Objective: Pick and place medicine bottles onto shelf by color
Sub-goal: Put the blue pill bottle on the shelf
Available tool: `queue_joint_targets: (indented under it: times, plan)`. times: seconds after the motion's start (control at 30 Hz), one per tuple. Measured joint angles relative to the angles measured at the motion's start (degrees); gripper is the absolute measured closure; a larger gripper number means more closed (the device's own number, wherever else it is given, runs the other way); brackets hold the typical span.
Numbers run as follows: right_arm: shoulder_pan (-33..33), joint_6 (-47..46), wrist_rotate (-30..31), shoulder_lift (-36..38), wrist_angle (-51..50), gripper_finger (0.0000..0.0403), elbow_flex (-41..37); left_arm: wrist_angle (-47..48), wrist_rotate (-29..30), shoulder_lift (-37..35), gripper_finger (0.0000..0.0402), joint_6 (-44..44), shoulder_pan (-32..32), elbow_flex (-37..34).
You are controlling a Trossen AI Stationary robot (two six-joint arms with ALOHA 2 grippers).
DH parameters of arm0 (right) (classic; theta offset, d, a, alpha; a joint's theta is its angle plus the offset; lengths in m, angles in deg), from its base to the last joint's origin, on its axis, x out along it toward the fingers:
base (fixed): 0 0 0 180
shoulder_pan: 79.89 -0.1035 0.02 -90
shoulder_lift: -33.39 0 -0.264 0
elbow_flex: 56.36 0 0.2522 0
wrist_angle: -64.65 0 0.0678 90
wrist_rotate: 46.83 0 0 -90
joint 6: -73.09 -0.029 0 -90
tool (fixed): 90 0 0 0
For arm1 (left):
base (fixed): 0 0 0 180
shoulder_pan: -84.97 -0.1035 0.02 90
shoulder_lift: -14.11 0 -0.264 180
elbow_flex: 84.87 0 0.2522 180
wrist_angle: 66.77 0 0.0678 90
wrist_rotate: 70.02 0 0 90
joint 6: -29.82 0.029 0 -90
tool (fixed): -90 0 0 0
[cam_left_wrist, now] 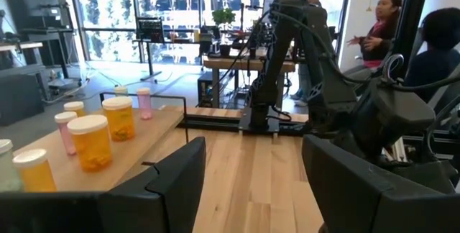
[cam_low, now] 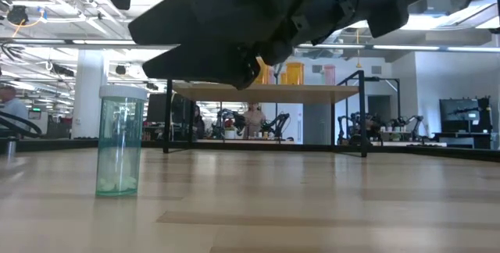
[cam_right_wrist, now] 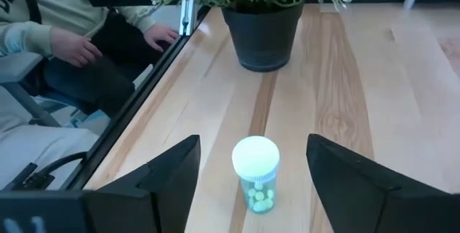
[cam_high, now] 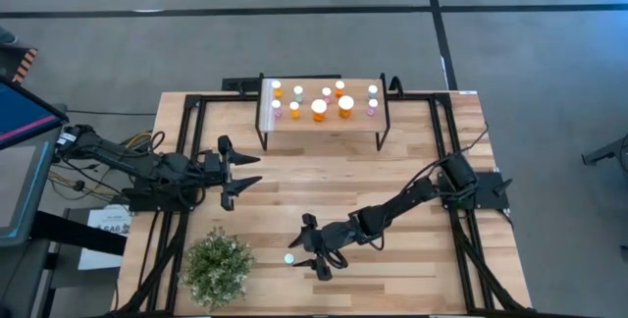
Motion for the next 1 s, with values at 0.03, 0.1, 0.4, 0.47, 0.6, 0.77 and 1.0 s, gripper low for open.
queue_joint_targets:
  times: [0.03,0.1,0.4,0.47,0.6,0.77,1.0]
  plan:
    - [0.0,0.0,0.0,0.0,-0.1,0.0122,0.0,0.0,0.0,0.0,0.0182,0.0,0.0,0.0]
    - [0.0,0.0,0.0,0.0,-0.4,0.0105,0.0,0.0,-0.1,0.0,0.0182,0.2,0.0,0.0]
    - [0.0,-0.2,0.0,0.0,-0.4,0.0027,0.0,0.7,-1.4,-1.1,0.0182,2.8,0.0,0.1]
    - [0.0,-0.2,0.0,0.0,-0.4,0.0022,0.0,0.7,-2.6,-1.6,0.0182,3.7,0.0,0.1]
    - [0.0,-0.3,0.0,0.0,0.2,0.0023,0.0,2.4,-4.7,-2.8,0.0182,3.1,0.0,0.0]
    - [0.0,-0.4,0.0,0.0,0.1,0.0026,0.0,2.8,-5.0,-2.8,0.0182,3.3,0.7,0.0]
    - [0.0,-0.4,0.1,0.0,0.7,0.0026,0.0,5.1,-2.2,-4.1,0.0182,3.7,2.0,0.0]
